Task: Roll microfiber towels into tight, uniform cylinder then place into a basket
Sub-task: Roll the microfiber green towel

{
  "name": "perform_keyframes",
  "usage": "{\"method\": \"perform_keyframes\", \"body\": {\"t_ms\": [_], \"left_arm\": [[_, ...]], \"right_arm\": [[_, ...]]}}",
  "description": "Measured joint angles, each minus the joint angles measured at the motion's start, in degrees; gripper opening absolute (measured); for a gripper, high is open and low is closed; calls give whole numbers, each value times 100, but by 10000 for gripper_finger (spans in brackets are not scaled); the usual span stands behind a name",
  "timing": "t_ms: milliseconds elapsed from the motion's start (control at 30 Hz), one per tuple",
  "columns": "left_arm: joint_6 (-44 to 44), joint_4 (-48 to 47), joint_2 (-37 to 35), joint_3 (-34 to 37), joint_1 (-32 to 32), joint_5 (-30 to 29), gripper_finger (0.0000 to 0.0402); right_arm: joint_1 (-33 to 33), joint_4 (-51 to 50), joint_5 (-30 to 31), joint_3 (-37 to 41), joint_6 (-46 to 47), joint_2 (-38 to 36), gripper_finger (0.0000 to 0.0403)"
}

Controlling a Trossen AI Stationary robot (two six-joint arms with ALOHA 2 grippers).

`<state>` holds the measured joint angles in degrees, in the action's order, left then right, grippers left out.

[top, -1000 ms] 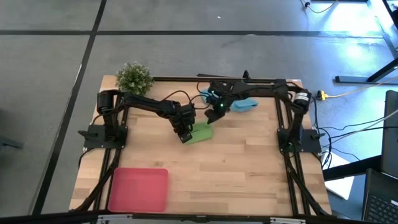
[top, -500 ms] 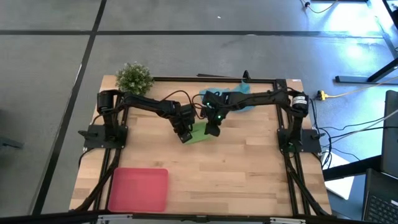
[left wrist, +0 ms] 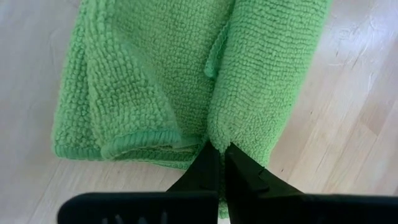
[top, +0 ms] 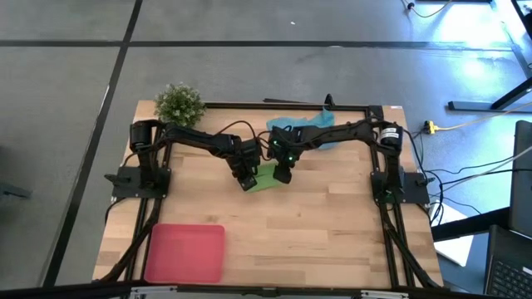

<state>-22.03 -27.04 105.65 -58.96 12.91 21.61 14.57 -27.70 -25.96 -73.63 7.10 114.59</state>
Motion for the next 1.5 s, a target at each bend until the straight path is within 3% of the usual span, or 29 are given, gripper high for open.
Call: {"method": "perform_keyframes", "body": {"t_ms": [267, 600, 767, 1200, 1367, 1500], "left_arm": [[-224, 6, 1, -4, -6, -76, 5], [-138, 38, 7, -4, -5, -93, 89], [166, 22, -77, 15, 135, 136, 100], [839, -260, -1575, 4, 327, -994, 97], [1736, -474, -2024, 4, -73, -1310, 96], [1959, -512, -2127, 4, -530, -1675, 96]], "right_arm": [[24, 11, 132, 0, 0, 80, 139], [24, 29, 145, 4, 19, 82, 139], [33, 46, 143, 4, 28, 82, 139], [22, 42, 167, 7, 17, 91, 139], [22, 55, 164, 7, 16, 91, 139], [22, 60, 152, 8, 15, 91, 139]]}}
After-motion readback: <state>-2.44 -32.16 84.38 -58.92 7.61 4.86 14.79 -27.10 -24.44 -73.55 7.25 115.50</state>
